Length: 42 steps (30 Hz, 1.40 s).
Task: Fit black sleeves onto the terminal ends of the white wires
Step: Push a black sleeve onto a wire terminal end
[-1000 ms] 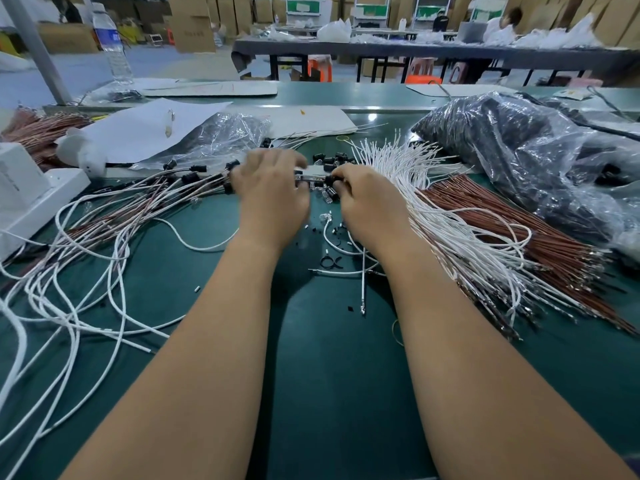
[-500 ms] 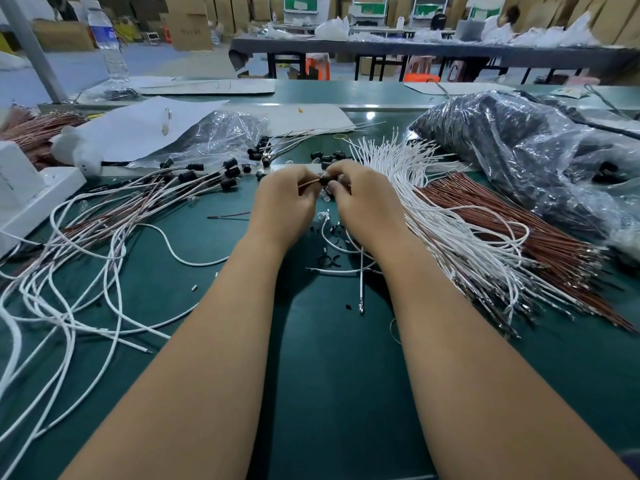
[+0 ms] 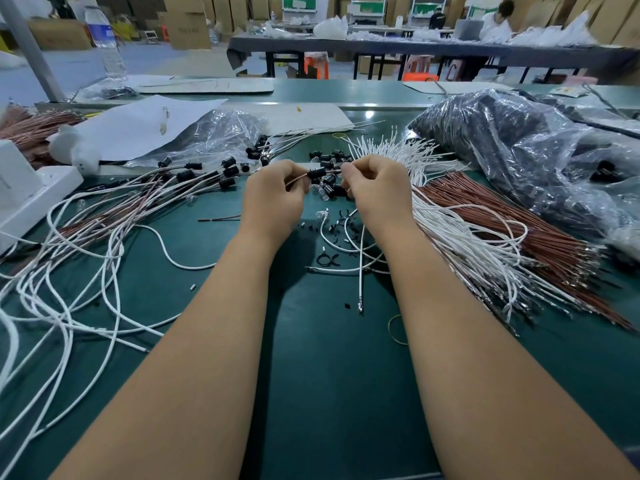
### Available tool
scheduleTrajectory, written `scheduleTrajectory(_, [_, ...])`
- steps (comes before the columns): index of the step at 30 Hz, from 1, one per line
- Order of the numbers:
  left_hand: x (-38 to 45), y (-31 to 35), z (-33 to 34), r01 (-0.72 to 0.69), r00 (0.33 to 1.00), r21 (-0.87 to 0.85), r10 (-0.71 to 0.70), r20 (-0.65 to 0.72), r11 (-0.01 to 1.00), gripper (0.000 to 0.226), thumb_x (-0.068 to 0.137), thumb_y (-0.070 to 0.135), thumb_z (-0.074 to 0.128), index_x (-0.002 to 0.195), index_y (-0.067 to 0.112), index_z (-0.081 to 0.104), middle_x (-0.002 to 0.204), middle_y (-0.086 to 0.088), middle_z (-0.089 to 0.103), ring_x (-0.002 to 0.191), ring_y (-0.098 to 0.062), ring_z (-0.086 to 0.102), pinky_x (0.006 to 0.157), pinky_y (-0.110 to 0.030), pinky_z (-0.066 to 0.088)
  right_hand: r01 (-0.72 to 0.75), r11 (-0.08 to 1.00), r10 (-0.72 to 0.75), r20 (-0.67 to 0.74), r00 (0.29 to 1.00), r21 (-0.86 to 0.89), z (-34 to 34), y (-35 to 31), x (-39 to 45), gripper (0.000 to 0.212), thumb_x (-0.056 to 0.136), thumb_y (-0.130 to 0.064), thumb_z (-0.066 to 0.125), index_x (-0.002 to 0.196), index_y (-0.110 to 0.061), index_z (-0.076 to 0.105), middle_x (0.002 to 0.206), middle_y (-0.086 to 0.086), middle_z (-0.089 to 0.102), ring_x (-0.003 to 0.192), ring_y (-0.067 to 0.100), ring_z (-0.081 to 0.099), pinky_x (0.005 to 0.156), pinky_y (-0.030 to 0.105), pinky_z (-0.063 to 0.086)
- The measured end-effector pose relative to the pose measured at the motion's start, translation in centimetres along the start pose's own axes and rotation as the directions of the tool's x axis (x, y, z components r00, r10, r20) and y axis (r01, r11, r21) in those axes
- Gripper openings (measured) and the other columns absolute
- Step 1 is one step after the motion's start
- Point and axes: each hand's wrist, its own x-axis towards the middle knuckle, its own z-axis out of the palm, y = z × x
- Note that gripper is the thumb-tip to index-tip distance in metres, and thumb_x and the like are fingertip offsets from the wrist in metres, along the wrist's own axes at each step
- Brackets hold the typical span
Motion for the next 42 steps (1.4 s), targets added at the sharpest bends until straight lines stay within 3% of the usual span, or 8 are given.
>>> scheduleTrajectory(6, [-0.32, 0.32, 0.02, -0.043, 0.998, -0.021, 0.043, 0.038, 0.999, 0.01, 0.089, 0.007, 0.058, 0.084, 0.012, 0.066, 0.075, -0.002, 0.069, 0.075, -0.021, 0.067, 0.077, -0.04, 0.055, -0.034, 0.996, 0.033, 0.006, 0.999, 0.088, -0.14, 0.01, 0.13, 0.023, 0.092, -0.01, 0.062, 0.075, -0.025, 0.059, 0.078, 0.002, 0.068, 0.077, 0.021, 0.066, 0.08, 0.04, 0.057])
scheduleTrajectory(14, [-0.26, 0.41, 0.08, -0.076, 0.994, 0.008, 0.075, 0.085, 0.997, 0.01, 0.088, 0.014, 0.065, 0.083, 0.006, 0.069, 0.075, -0.009, 0.07, 0.074, -0.024, 0.066, 0.074, -0.043, 0.055, 0.036, 0.999, -0.037, 0.078, 0.996, 0.015, -0.11, 0.0, 0.04, 0.013, 0.09, -0.009, 0.063, 0.08, -0.017, 0.063, 0.078, 0.007, 0.068, 0.078, 0.026, 0.066, 0.079, 0.043, 0.055])
scheduleTrajectory(20, [-0.26, 0.47, 0.13, -0.017, 0.995, -0.052, 0.022, 0.094, 0.999, 0.012, 0.09, 0.01, 0.06, 0.081, 0.007, 0.068, 0.074, -0.008, 0.069, 0.072, -0.023, 0.065, 0.074, -0.039, 0.055, 0.051, 0.999, -0.051, 0.085, 0.995, 0.009, 0.01, 0.03, 0.03, 0.01, 0.09, -0.01, 0.064, 0.082, -0.016, 0.066, 0.077, 0.005, 0.068, 0.077, 0.024, 0.066, 0.08, 0.044, 0.055])
scheduleTrajectory(23, [-0.13, 0.32, 0.13, 0.015, 0.997, -0.085, -0.008, 0.081, 0.996, 0.013, 0.091, 0.01, 0.059, 0.081, 0.009, 0.066, 0.073, -0.01, 0.069, 0.065, -0.021, 0.061, 0.067, -0.033, 0.053, 0.046, 0.998, -0.05, 0.083, 0.995, 0.045, 0.15, -0.06, -0.01, 0.011, 0.091, -0.011, 0.063, 0.082, -0.017, 0.066, 0.076, 0.004, 0.069, 0.078, 0.024, 0.067, 0.082, 0.045, 0.055])
scheduleTrajectory(26, [-0.2, 0.47, 0.14, 0.037, 0.993, -0.154, -0.019, 0.113, 0.987, 0.016, 0.092, 0.008, 0.059, 0.079, 0.017, 0.064, 0.068, -0.012, 0.064, 0.046, -0.003, 0.042, 0.049, -0.017, 0.037, 0.058, 0.998, -0.058, 0.051, 0.997, 0.002, 0.28, 0.01, -0.01, 0.01, 0.091, -0.012, 0.062, 0.083, -0.015, 0.065, 0.076, 0.003, 0.067, 0.076, 0.023, 0.065, 0.08, 0.043, 0.054])
scheduleTrajectory(28, [-0.24, 0.68, 0.13, 0.049, 0.992, -0.2, -0.024, 0.126, 0.979, 0.018, 0.092, 0.007, 0.059, 0.079, 0.018, 0.063, 0.064, -0.01, 0.059, 0.043, -0.002, 0.035, 0.047, -0.013, 0.031, 0.064, 0.998, -0.063, 0.031, 0.998, -0.016, 0.36, 0.03, -0.01, 0.01, 0.092, -0.012, 0.061, 0.082, -0.015, 0.064, 0.076, 0.003, 0.066, 0.075, 0.022, 0.064, 0.078, 0.041, 0.054])
scheduleTrajectory(35, [-0.21, 0.83, 0.02, 0.057, 0.992, -0.246, -0.028, 0.121, 0.967, 0.024, 0.091, 0.007, 0.059, 0.074, 0.024, 0.062, 0.063, -0.006, 0.058, 0.052, -0.009, 0.041, 0.05, -0.016, 0.034, 0.049, 0.999, -0.048, -0.04, 0.998, 0.009, 0.42, -0.15, -0.09, 0.013, 0.09, -0.017, 0.066, 0.079, -0.021, 0.059, 0.07, -0.01, 0.06, 0.067, 0.008, 0.058, 0.07, 0.027, 0.051])
scheduleTrajectory(42, [-0.24, 0.74, -0.07, 0.069, 0.994, -0.22, -0.048, 0.097, 0.973, 0.013, 0.092, 0.014, 0.061, 0.08, 0.017, 0.064, 0.065, -0.009, 0.059, 0.058, -0.013, 0.05, 0.058, -0.023, 0.04, 0.078, 0.997, -0.078, -0.014, 0.997, 0.008, 0.57, -0.5, -0.41, 0.011, 0.088, -0.008, 0.063, 0.082, -0.017, 0.064, 0.075, 0.001, 0.067, 0.075, 0.019, 0.066, 0.078, 0.04, 0.055])
